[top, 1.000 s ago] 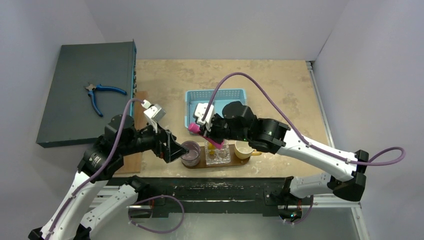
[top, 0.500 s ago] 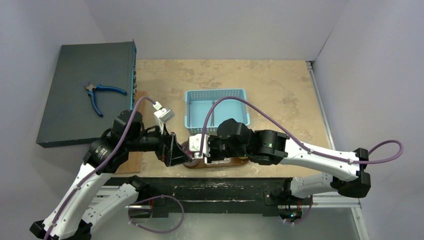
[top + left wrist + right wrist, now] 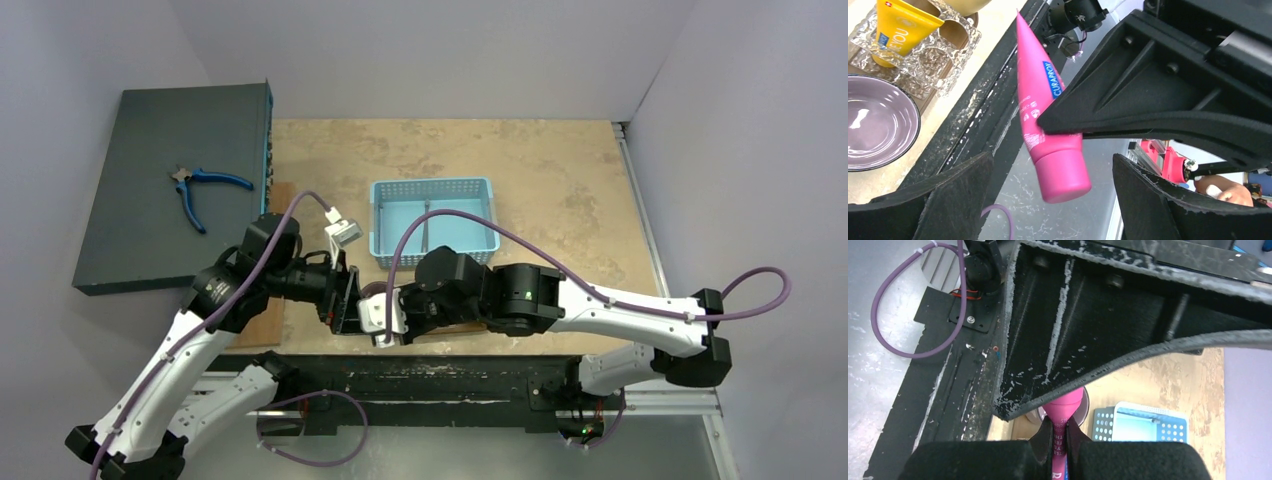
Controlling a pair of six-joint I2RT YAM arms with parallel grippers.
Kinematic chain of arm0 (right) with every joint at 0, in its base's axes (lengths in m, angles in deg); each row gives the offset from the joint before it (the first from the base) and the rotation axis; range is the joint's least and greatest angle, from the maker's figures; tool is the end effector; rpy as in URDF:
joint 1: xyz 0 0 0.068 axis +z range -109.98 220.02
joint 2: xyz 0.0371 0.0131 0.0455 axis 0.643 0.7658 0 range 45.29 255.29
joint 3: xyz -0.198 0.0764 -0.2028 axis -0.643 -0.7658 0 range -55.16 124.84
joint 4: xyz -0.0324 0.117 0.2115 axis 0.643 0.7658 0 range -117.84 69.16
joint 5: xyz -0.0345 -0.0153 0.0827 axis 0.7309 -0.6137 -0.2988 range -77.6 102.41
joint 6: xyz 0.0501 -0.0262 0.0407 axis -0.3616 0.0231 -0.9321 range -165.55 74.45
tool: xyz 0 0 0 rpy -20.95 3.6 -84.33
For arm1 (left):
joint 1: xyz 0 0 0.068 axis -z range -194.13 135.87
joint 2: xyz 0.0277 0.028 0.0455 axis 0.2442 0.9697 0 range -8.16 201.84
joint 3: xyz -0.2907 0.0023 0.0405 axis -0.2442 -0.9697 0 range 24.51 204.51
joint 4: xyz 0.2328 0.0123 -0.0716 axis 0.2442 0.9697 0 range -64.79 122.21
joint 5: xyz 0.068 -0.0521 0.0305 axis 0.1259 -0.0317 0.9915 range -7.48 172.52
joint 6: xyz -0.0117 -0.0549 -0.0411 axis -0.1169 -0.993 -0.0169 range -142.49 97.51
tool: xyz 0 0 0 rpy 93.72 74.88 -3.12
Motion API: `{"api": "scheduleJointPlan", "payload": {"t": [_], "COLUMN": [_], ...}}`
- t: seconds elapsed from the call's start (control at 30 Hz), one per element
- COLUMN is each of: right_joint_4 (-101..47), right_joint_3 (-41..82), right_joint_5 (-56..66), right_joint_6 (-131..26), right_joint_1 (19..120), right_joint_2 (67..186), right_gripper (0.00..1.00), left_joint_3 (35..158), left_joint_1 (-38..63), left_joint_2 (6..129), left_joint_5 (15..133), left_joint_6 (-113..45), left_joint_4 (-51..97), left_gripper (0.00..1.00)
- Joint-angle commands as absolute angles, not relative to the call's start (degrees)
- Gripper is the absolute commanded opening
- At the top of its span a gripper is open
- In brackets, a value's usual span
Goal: Prepare toiletry sets of a toothbrush and toothpaste on the tray
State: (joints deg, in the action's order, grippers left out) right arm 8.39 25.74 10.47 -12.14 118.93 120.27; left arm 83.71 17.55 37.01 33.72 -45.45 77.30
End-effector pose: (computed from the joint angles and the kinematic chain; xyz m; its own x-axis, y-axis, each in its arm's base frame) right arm 0.0516 0.2727 0.4063 0.4621 -0.5033 -0.7301 -0.8768 -0.1361 -0.4612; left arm 0.0724 -0.0947 0.3602 -0.8147 0.2009 -0.5440 0.5781 0.3560 -0.7342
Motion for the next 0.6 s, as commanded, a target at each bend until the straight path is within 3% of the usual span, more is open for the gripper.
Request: {"api": "scheduleJointPlan", "payload": {"t": [0.0, 0.27, 0.5, 0.57], "right_joint_4": [8.0, 8.8, 8.1, 8.2], "right_joint_3": [29.1, 30.9, 31.0, 31.2], "right_joint_5": [12.3, 14.8, 15.9, 15.9], "right_joint_6": [-9.7, -9.4, -9.3, -9.7], "right_joint_1": [119.9, 121.0, 121.2, 121.3], "right_joint_2": [121.0, 122.9, 122.8, 122.9], "right_gripper": [0.0, 0.0, 0.0, 0.0], "left_joint_3": [84.0, 83.3, 82.3, 82.1], "left_joint_1": [17.7, 17.7, 17.7, 17.6], "left_joint_2": [37.3, 37.8, 38.0, 37.8], "left_joint_5": [30.2, 29.0, 27.9, 27.8], "left_joint_6": [-44.3, -43.6, -42.7, -42.7], "left_joint_4": [77.0, 76.9, 76.6, 76.5], "left_gripper": [0.85, 0.61, 0.24, 0.07]}}
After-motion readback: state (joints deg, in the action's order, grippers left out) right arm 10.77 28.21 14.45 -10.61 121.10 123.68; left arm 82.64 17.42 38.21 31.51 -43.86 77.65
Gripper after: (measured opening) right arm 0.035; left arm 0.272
